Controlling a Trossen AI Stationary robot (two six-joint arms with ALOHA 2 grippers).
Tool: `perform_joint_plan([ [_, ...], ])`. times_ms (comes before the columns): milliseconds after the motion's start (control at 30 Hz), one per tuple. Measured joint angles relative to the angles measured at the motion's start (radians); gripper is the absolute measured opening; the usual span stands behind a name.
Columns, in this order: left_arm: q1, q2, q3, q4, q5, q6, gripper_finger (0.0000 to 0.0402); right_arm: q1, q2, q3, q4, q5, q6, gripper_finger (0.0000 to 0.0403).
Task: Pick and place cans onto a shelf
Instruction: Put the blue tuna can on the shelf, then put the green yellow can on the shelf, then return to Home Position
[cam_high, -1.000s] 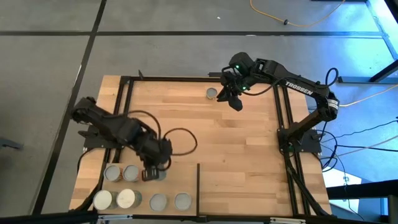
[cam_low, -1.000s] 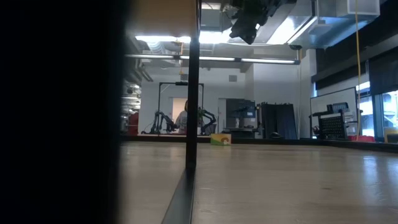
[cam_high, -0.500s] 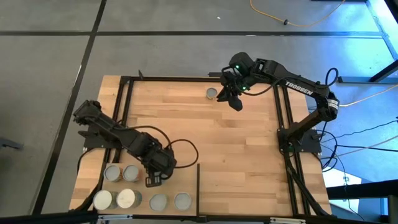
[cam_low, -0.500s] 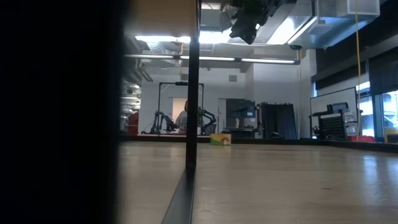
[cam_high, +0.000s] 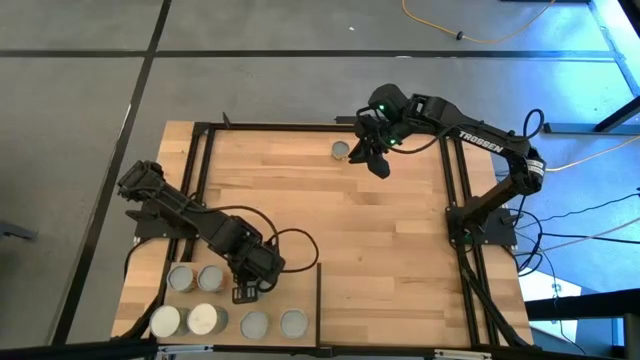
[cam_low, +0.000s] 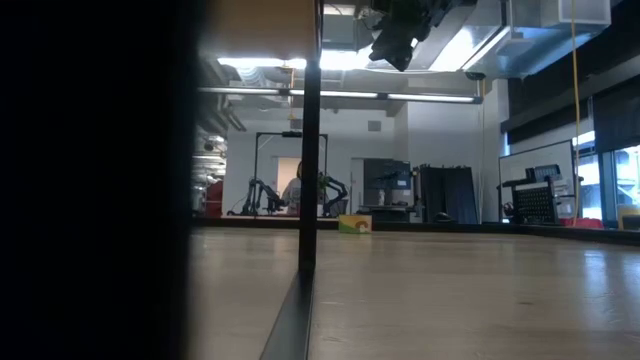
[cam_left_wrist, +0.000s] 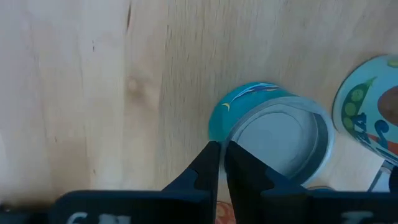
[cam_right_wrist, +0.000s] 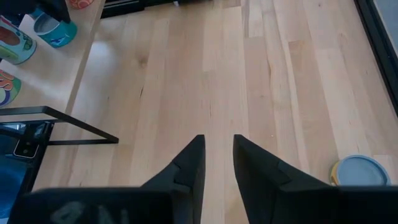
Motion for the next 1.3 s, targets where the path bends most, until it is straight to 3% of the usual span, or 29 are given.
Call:
perform_joint_plan([
  [200,0.012,0.000,-0.001,-0.001,0.022,0.000,0.0037,0.000,0.000,0.000,0.000,0.000,0.000,0.0085],
  [400,0.059,0.002,-0.003,-0.005,0.169,0.004,0.0038,0.000,0.000,0.000,0.000,0.000,0.000,0.0085],
  [667,0.092,0.002,-0.003,-0.043,0.108,0.061,0.0037,0.000,0.000,0.000,0.000,0.000,0.000,0.0085],
  [1033,0.102,-0.006,-0.001,-0.053,0.129,0.060,0.0037,0.000,0.000,0.000,0.000,0.000,0.000,0.0085],
  [1300,0.103,-0.006,0.075,-0.082,0.096,0.060,0.0037,0.000,0.000,0.000,0.000,0.000,0.000,0.0085],
])
